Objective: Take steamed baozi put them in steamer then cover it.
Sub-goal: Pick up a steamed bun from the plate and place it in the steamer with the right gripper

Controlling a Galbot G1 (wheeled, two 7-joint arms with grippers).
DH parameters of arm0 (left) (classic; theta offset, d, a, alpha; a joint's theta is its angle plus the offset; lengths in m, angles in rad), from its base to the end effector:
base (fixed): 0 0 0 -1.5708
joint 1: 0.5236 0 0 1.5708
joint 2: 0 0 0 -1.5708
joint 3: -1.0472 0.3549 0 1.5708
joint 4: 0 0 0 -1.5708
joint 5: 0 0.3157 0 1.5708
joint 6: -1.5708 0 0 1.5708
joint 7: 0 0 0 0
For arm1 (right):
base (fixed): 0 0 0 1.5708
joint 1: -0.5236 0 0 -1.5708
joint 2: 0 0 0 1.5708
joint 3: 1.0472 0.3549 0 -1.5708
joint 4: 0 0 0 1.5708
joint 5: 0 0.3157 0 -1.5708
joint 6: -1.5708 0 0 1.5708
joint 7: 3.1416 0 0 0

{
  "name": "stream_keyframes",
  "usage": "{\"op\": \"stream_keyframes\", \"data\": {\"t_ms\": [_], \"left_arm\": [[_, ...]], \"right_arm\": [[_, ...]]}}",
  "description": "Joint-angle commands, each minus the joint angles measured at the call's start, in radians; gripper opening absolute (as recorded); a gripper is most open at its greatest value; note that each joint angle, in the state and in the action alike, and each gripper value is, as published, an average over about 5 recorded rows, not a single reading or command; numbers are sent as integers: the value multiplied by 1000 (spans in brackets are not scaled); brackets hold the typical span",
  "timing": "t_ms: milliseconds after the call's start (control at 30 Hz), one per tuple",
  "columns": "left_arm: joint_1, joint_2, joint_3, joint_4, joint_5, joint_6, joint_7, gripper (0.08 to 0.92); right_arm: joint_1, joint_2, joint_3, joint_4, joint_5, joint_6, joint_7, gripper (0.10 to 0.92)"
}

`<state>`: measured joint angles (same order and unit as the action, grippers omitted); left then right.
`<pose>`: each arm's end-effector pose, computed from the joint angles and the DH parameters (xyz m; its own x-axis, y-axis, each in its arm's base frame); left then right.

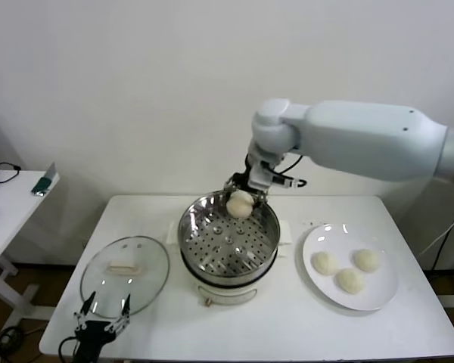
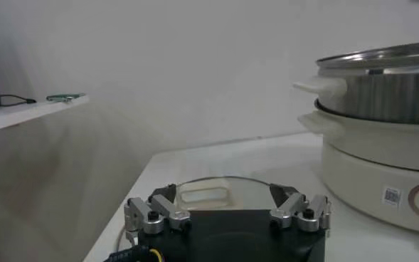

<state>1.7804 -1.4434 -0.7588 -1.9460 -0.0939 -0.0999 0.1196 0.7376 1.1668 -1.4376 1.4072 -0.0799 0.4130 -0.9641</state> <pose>0.0593 0.0983 -0.3610 -0.9706 -0.0386 0.2377 -0.0067 0.9910 0.1334 0.5009 0.1051 -0.0124 -0.2106 -0.1973 0.9575 -0.1015 -0.9697 -0.2221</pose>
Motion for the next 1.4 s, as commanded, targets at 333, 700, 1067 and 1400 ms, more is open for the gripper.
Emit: {"op": "stream_keyframes", "data": {"t_ms": [333,700,1067,1400], "left_arm": [[0,-4,1,-6,-1,-1,-1,823],[-5,-7,2,-1,-4,-5,-2,823],[-4,-6,-2,-2,-7,-7,-2,823],[4,-6,1,-17,-6,-5,-1,823]], "right_arm": [[-245,127,48,-263,-273,101,139,712],[-267,146,71,-317,-295,110,171,714],[-84,84,2,-241,75,87,60,822],[232,-230,-292,-114,774,-323,-132,823]]}}
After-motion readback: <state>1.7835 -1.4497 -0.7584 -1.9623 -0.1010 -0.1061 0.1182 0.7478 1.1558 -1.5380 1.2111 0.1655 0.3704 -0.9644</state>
